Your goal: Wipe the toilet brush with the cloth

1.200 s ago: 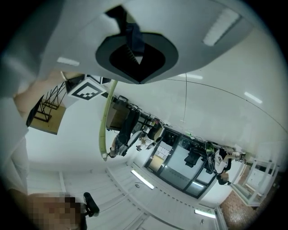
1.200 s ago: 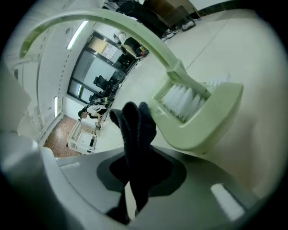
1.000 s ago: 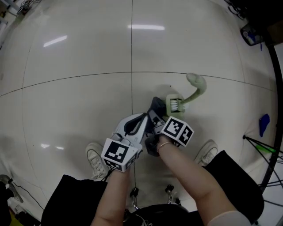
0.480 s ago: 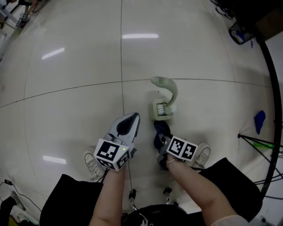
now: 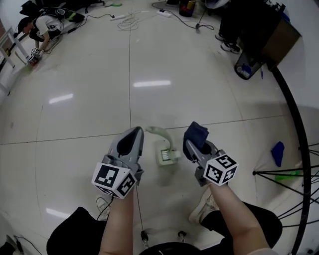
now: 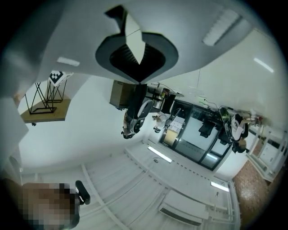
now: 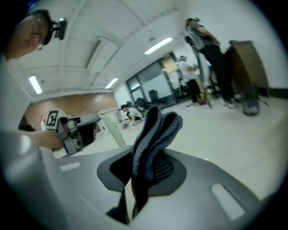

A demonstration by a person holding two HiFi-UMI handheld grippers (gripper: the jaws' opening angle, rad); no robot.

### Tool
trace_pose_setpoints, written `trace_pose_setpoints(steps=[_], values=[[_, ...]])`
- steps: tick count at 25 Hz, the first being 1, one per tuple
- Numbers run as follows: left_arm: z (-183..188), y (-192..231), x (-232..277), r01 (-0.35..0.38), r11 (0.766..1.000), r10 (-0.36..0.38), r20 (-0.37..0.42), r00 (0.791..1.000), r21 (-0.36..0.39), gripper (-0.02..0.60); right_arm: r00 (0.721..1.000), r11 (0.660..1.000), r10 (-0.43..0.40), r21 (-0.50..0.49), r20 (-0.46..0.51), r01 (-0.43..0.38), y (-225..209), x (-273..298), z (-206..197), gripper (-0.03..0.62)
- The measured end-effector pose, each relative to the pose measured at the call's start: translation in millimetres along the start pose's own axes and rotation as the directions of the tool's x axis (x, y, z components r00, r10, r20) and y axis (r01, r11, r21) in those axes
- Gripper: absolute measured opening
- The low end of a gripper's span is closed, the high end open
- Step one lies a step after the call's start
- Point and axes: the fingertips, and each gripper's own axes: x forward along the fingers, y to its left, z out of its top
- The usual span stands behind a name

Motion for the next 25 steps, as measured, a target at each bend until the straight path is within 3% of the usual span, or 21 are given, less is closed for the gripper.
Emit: trace_pose_setpoints(steps=[3, 6, 10, 14, 18, 25], values=[[6.2, -8.8, 0.6, 0.007, 1.000, -0.006, -0.031, 1.000, 0.017, 0.006, 0.985, 0.949, 0.168, -0.266, -0.027, -0.169, 46.1, 1.5, 29.2, 0.066], [10.1, -9.0, -4.3, 0.002, 1.000, -0.002, -0.024, 1.000, 0.004, 0.006, 0.972, 0.911, 0.233, -0.354, 0.020, -0.211, 80.5, 5.6, 56.8, 0.066], [15.0, -13.3, -2.9, 0.043, 0.999, -0.042, -0.046, 0.998, 0.012, 0.006, 0.963, 0.931, 0.233, -0.316, 0.134, -0.181, 102.4, 11.9, 92.7, 0.064], [13.8, -17.4, 2.3, 0.054, 0.999, -0.054, -0.038, 0.998, 0.001, 0.006, 0.967, 0.926, 0.250, -0.307, 0.056, -0.221, 104.6, 27.3, 68.8, 0.064], [14.1, -15.6, 5.2, 0.062, 0.998, -0.062, -0.031, 0.998, 0.004, 0.006, 0.984, 0.951, 0.179, -0.256, -0.009, -0.175, 79.2, 39.0, 45.5, 0.064], [12.6, -10.8, 1.9, 0.074, 0.997, -0.074, 0.012, 0.997, -0.011, 0.006, 0.989, 0.972, 0.109, -0.197, -0.102, -0.128, 43.2, 51.2, -3.2, 0.064]])
